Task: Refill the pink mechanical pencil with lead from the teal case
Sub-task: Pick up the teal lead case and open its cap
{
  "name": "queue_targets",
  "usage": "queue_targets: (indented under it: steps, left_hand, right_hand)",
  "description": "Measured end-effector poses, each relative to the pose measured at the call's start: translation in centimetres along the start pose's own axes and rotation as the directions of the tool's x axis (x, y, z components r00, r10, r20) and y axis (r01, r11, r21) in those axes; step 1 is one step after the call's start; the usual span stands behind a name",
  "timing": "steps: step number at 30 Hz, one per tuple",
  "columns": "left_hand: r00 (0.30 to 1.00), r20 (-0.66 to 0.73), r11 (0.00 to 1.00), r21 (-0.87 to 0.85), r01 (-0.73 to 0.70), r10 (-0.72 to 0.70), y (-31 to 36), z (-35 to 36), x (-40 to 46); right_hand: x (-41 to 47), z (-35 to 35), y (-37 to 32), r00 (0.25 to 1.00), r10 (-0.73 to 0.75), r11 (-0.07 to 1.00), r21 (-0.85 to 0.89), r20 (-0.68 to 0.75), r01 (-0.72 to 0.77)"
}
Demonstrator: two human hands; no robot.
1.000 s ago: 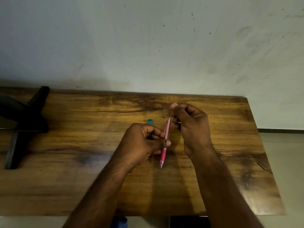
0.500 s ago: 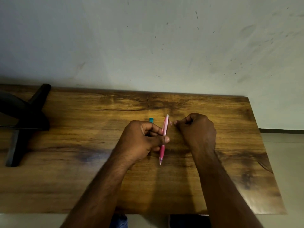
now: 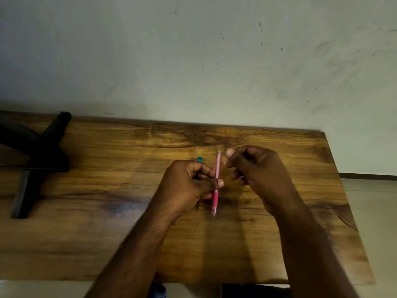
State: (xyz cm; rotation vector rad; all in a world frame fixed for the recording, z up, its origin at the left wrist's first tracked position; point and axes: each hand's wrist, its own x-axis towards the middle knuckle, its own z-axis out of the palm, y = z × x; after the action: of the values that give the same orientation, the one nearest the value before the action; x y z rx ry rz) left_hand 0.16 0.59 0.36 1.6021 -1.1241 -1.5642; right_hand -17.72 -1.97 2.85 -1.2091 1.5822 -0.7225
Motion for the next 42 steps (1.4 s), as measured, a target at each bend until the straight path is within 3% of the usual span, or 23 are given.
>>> queue_targets:
  steps: [3, 5, 8, 10, 18, 29, 37, 42]
  left_hand:
    - [0.999, -0.036, 0.999, -0.051, 0.006, -0.008, -0.4, 0.1, 0.1]
    - [0.996, -0.083, 1.000, 0.003, -0.007, 0.008, -0.8, 0.2, 0.3]
    - [0.995, -0.091, 0.997, 0.068, -0.022, 0.028, -0.9, 0.4, 0.3]
    - [0.994, -0.104, 0.997, 0.068, -0.028, 0.035, -0.8, 0.5, 0.3]
    - [0.911, -0.366, 0.942, 0.329, -0.066, 0.192, -0.9, -0.7, 0.6]
    - [0.916, -0.365, 0.860, 0.508, 0.048, 0.165, -1.2, 0.3, 1.1]
    - [0.906, -0.373, 0.815, 0.576, 0.057, 0.200, -1.5, 1.0, 1.1]
    - [0.899, -0.391, 0.804, 0.590, 0.079, 0.198, -1.3, 1.3, 1.1]
  right_hand:
    - [-1.4, 0.6, 0.0, 0.976, 0.066, 0.996, -0.070, 0.206, -0.053]
    - [-2.2, 1.0, 0.4, 0.966, 0.091, 0.988, -0.147, 0.241, -0.057]
    - [-2.4, 1.7, 0.8, 0.980, 0.086, 0.950, -0.312, 0.181, -0.026]
    - [-2.3, 2.0, 1.0, 0.985, 0.071, 0.946, -0.322, 0.154, -0.018]
    - [-0.7, 2.9, 1.5, 0.994, 0.076, 0.893, -0.449, 0.084, -0.030]
    - [0.2, 3.4, 2.1, 0.997, 0.062, 0.789, -0.613, 0.044, -0.022]
    - [0.8, 2.6, 2.2, 0.996, 0.080, 0.814, -0.579, 0.030, -0.048]
    - [0.8, 1.9, 1.8, 0.997, -0.033, 0.887, -0.462, -0.070, -0.003]
